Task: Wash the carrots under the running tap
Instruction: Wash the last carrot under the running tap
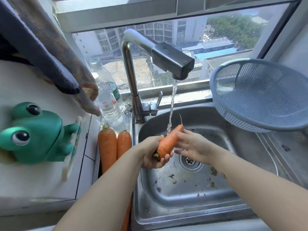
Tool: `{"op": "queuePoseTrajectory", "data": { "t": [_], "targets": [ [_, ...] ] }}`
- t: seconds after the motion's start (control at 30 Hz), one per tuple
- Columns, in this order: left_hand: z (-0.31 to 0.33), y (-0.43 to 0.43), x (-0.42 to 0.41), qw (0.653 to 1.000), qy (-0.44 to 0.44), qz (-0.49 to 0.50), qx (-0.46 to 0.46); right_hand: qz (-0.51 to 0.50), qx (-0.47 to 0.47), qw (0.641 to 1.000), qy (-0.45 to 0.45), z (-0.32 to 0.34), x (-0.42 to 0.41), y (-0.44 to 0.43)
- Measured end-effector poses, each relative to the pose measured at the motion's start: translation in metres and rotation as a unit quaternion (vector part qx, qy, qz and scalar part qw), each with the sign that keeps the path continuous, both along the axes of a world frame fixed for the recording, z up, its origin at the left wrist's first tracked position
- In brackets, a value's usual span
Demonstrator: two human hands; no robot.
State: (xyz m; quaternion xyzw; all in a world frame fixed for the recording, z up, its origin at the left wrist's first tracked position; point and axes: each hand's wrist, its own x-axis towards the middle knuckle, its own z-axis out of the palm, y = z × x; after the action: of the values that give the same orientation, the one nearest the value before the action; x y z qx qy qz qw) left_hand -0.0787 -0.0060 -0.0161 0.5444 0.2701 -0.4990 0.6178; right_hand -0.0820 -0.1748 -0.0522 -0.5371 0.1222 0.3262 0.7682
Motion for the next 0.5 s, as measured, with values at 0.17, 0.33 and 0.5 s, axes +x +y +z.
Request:
{"op": "queuePoseTrajectory", "data": {
  "t": [0.17, 0.33, 0.5],
  "targets": [
    [0.002, -0.002, -0.002, 0.997, -0.054, 0.029, -0.044, -0.121, -0.016, 0.992, 0.021, 0.001, 0.007, 0.002],
    [-0.003, -0.007, -0.014, 0.958, -0.256, -0.130, -0.001, -0.212, -0.130, 0.968, 0.026, -0.004, 0.015, 0.010],
    [-0.006, -0.016, -0.021, 0.927, -0.340, -0.154, 0.043, -0.254, -0.194, 0.947, 0.031, -0.003, 0.027, 0.014]
  ]
}}
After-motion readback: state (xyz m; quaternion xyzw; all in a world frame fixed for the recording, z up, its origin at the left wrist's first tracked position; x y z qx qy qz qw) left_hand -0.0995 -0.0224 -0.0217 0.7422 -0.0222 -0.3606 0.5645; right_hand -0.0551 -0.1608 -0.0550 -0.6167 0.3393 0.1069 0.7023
